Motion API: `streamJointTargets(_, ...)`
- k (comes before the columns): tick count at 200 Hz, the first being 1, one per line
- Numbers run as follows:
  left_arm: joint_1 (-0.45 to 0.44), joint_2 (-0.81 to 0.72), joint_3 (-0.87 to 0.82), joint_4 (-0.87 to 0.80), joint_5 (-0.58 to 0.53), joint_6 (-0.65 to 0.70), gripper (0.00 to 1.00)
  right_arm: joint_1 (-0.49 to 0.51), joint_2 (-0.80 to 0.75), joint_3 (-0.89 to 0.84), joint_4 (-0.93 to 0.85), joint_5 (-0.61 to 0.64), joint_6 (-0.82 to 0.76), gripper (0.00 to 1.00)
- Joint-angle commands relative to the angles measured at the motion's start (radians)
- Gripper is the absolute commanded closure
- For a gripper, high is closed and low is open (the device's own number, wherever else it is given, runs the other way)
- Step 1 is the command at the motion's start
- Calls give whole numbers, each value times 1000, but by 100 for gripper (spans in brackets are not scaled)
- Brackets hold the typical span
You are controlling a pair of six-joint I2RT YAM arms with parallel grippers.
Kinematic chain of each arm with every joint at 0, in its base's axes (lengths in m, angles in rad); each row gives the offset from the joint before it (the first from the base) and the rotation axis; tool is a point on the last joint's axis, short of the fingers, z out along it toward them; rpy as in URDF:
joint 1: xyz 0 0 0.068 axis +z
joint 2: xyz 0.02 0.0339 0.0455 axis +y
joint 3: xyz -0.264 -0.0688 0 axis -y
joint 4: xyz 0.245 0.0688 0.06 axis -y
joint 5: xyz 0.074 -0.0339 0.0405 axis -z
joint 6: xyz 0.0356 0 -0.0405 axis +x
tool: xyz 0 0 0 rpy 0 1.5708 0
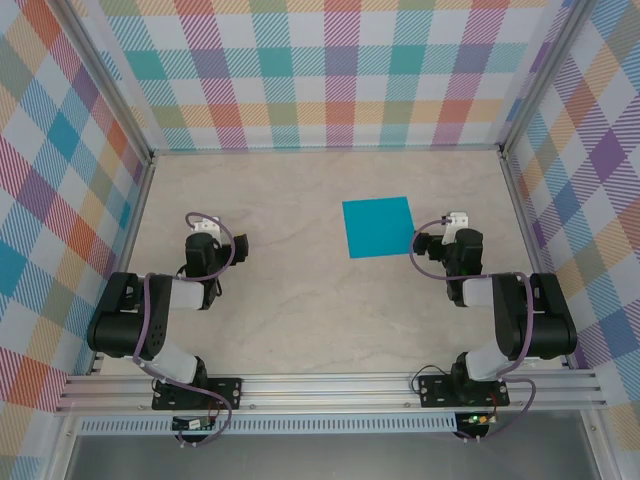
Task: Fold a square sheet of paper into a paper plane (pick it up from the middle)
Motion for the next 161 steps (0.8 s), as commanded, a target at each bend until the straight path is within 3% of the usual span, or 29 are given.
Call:
streamJointTargets(1, 6, 9, 21, 3, 15, 15, 0, -4, 3, 16, 14, -19, -6, 0)
streamJointTargets(161, 12, 8, 21, 1, 24, 13, 0, -6, 4, 18, 13, -23, -6, 0)
